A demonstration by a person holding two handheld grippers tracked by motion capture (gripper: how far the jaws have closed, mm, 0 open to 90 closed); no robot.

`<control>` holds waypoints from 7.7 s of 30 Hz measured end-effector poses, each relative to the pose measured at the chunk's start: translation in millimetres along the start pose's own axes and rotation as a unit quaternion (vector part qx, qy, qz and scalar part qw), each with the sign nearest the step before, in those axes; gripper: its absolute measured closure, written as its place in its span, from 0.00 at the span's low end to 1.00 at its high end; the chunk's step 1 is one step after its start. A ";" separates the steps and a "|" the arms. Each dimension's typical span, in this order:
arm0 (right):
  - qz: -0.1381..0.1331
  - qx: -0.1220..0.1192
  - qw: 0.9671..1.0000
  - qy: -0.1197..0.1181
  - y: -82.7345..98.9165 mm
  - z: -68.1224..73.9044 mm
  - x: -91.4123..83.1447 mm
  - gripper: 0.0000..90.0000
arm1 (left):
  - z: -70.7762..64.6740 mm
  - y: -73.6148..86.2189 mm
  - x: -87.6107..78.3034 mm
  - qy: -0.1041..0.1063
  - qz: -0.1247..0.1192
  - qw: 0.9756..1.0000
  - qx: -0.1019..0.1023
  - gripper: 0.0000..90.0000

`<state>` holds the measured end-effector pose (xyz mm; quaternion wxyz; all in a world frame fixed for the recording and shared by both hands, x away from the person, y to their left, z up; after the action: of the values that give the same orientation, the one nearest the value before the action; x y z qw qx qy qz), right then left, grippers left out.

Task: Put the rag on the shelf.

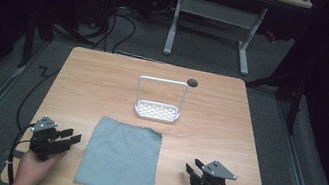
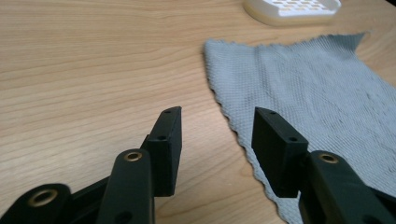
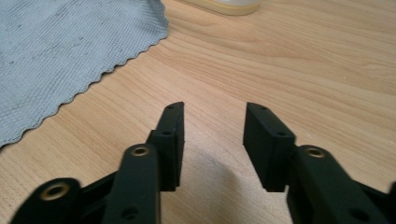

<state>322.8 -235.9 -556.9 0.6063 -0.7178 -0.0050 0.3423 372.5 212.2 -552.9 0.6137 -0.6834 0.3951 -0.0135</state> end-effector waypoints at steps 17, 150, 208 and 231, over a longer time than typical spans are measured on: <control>-0.003 0.004 1.000 -0.017 0.4 2.0 -6.4 0.68 | -11.3 1.4 7.8 0.002 0.011 1.000 0.025 0.58; 0.037 0.044 0.998 -0.004 -30.0 -14.1 41.5 0.61 | -95.0 -17.7 127.7 0.050 0.052 0.996 0.044 0.99; -0.052 0.026 0.997 -0.048 -86.1 5.5 21.8 1.00 | -108.9 -76.8 57.8 0.086 -0.072 0.992 0.055 1.00; -0.105 0.006 0.994 -0.027 -150.3 -10.0 -11.2 1.00 | -122.3 -144.1 35.6 0.081 -0.129 0.985 0.083 1.00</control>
<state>380.5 -209.5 -419.9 0.6431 -0.6999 -0.0943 0.2961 410.8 81.6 -416.9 0.6269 -0.6722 0.3500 -0.1805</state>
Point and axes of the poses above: each handheld gripper's, and its own axes: x roughly forward along the jaws, y roughly out of its underside, z roughly to its left, the point moved 6 cm from there along x, roughly forward along the jaws, and after that the axes turned 7 degrees about -z, right-handed, at the moved point
